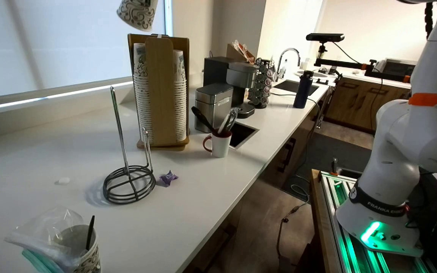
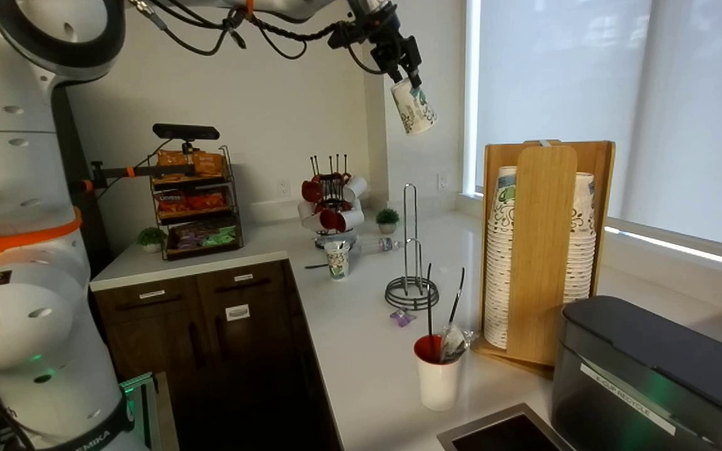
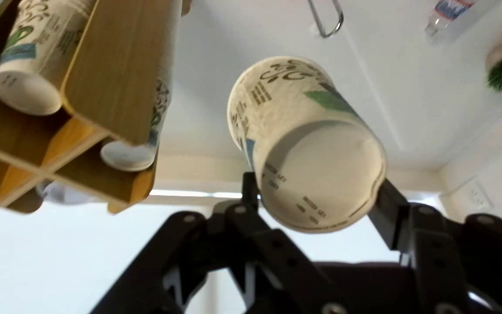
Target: Put the cup on the left, on one of the stacks
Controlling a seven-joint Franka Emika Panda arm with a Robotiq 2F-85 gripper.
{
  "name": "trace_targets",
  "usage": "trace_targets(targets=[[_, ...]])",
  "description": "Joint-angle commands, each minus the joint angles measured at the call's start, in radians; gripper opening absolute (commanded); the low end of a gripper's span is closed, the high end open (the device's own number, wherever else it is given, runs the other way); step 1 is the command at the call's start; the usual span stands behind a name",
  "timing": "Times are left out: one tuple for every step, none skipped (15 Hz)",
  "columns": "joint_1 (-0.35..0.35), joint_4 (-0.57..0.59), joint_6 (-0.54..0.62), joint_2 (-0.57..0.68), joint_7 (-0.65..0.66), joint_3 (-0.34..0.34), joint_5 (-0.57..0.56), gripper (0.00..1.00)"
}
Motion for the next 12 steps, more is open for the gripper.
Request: trace_targets(targets=[[-0.016,-0.072,0.111,-0.105,0.109,-0.023,-0.091,0.38],[-0.029,-0.065,0.122,-0.126,0.136,-0.035,-0.096,0.38],[-0.039,-0.074,0.143,-0.141,0.172,-0.046,-0.109,0.38],[-0.023,-0.011,0.099,-0.083,0.104,-0.034,-0.074,0.63],[-0.032,-0.016,0.11,-0.102,0.121,-0.044,-0.08,0.63],[-0.039,-0.022,0.111,-0.114,0.126,-0.05,-0.081,0.63],[-0.042,-0.027,0.111,-0.121,0.129,-0.052,-0.081,0.63],[-0.043,-0.029,0.111,-0.122,0.133,-0.051,-0.082,0.63],[-0.042,-0.032,0.112,-0.121,0.137,-0.05,-0.083,0.63],[-0.042,-0.034,0.113,-0.121,0.139,-0.048,-0.083,0.63],[-0.048,-0.023,0.124,-0.118,0.151,-0.051,-0.101,0.38],[-0.055,-0.005,0.133,-0.115,0.168,-0.057,-0.112,0.38]])
